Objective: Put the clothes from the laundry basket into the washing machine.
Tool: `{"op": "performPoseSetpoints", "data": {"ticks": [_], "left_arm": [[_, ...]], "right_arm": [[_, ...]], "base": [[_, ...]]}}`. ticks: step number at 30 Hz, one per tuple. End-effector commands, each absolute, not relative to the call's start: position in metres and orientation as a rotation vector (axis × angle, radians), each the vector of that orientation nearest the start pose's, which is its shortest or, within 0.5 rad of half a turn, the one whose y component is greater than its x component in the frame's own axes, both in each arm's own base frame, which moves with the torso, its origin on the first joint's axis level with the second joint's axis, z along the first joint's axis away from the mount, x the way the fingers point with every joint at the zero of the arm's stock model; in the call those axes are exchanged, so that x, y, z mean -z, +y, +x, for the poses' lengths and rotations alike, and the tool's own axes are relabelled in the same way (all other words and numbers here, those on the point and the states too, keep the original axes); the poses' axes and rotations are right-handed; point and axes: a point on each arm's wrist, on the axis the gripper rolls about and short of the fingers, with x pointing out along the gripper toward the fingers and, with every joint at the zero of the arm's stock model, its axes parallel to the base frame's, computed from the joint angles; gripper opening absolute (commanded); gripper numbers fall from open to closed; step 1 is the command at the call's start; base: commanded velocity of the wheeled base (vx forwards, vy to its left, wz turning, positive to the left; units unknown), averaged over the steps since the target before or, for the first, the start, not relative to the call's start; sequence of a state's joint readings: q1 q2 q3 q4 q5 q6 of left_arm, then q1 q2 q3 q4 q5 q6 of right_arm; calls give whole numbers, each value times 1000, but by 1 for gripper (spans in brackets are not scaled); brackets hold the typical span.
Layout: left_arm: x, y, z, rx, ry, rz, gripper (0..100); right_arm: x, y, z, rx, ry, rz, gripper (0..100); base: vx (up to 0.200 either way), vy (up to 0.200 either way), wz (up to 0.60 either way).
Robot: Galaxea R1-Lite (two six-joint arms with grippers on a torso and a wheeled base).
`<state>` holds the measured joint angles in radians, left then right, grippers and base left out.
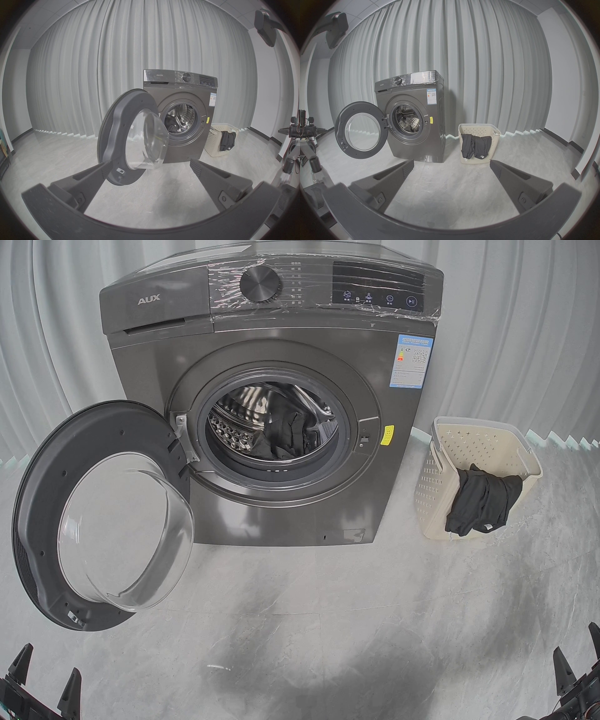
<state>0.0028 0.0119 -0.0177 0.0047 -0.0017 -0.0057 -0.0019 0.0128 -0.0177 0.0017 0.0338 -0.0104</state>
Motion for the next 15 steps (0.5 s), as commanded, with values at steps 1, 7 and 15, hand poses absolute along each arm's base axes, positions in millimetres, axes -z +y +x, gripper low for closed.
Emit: {"op": "performPoseSetpoints", "data": {"ticks": [1, 7, 15], "left_arm": [[-75, 0, -23, 0, 3, -5, 100], [-75, 0, -23, 2, 3, -9, 100], [-75, 0, -23, 0, 3, -15, 100]], "right_arm": [[-76, 1, -22, -32, 6, -11, 100], [-76, 1, -22, -32, 6, -9, 100], [-76, 1, -22, -32, 6, -9, 100]], "base": [[0, -200, 0], [0, -200, 0], [0, -200, 0]]}}
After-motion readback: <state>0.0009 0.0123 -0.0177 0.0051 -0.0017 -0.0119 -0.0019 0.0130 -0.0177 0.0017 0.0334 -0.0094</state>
